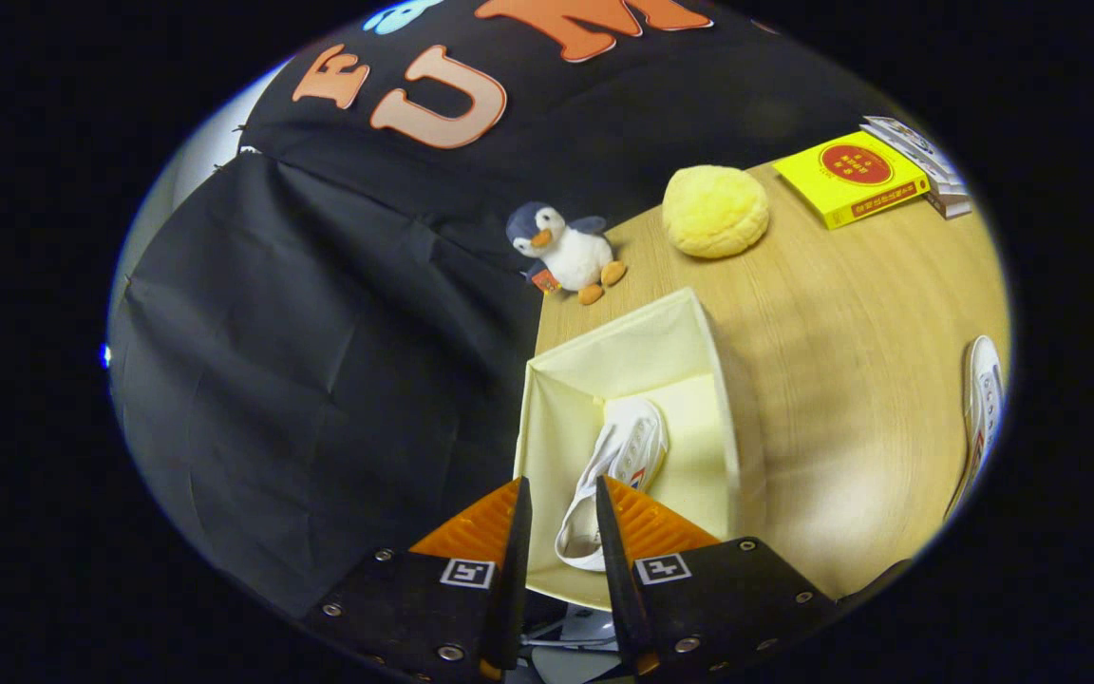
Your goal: Open the storage box then place both shoes into the box .Put the left shoe in first, then the right shoe, with the right side of both shoes facing outward in a uniform manner.
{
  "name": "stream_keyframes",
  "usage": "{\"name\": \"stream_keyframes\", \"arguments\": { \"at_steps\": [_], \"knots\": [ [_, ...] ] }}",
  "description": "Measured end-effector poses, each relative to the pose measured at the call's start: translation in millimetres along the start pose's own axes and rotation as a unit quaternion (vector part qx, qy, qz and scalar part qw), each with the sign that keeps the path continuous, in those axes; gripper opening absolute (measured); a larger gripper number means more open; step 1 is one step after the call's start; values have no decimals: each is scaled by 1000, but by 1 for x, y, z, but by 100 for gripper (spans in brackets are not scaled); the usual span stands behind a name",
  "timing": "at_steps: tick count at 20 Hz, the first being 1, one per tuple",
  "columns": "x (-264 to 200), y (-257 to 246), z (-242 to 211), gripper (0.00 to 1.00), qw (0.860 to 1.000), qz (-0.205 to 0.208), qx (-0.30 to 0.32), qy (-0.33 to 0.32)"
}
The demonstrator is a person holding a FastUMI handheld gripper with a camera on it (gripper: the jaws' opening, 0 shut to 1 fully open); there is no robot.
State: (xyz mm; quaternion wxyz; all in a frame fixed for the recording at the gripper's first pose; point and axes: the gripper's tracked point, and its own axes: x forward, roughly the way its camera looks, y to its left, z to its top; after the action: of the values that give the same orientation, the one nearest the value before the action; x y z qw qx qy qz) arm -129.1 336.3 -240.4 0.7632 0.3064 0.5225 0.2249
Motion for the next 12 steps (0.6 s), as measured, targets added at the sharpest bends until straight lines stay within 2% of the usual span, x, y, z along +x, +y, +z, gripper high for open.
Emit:
{"name": "stream_keyframes", "arguments": {
  "at_steps": [3, 7, 12],
  "knots": [
    [-33, -30, 21, 40, 1000, -4, 12, -25],
    [-64, -81, 37, 40, 997, -30, 40, -56],
    [-114, -156, 63, 39, 991, -83, 7, -109]
  ]
}}
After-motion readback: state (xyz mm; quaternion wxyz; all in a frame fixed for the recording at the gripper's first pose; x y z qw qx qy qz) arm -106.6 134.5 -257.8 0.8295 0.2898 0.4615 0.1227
